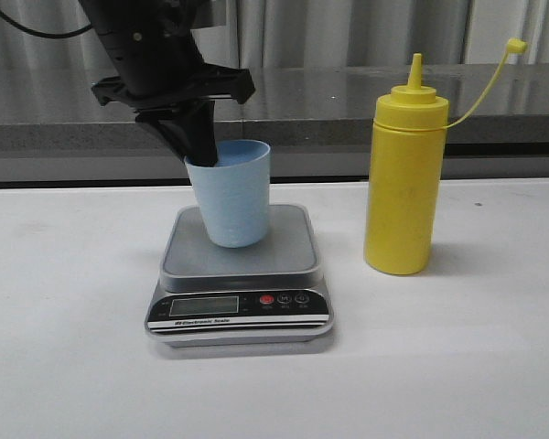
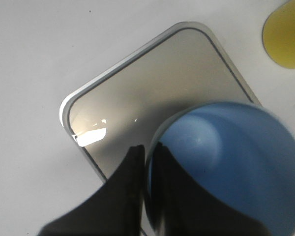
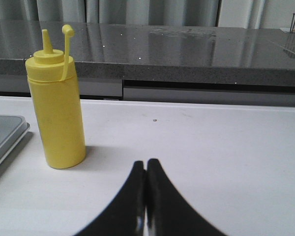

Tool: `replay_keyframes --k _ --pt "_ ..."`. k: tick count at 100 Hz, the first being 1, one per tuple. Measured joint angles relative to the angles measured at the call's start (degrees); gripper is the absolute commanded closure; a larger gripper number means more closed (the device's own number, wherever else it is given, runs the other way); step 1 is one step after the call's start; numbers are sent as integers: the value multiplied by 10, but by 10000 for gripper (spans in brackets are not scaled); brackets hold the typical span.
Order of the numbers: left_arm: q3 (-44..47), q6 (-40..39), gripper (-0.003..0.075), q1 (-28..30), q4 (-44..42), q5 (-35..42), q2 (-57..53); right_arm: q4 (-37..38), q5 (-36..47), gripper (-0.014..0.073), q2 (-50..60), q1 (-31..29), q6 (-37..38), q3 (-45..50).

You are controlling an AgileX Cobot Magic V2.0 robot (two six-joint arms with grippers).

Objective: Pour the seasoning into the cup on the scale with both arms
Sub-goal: 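Lift the blue cup with the left gripper and carry it onto the scale, then open the left gripper to release the cup and raise it away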

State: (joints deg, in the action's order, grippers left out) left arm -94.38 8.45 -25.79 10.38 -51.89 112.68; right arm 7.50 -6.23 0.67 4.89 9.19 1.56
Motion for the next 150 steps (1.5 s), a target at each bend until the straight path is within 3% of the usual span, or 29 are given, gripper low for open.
replay_keyframes --k 20,27,37,54,63,120,150 --pt "-2 0 732 0 0 0 7 0 0 662 0 0 0 0" --pt "-4 0 682 0 0 -1 8 0 0 662 0 0 0 0" --pt "-4 0 538 0 0 -6 10 0 0 662 0 0 0 0" --pt "-4 0 188 0 0 -13 17 0 0 662 0 0 0 0" --pt "-4 0 92 0 0 -13 17 0 0 662 0 0 0 0" --pt "-32 -14 82 1 2 -14 -37 0 0 662 0 0 0 0" --pt "-26 -15 82 51 3 -9 -115 0 0 662 0 0 0 0"
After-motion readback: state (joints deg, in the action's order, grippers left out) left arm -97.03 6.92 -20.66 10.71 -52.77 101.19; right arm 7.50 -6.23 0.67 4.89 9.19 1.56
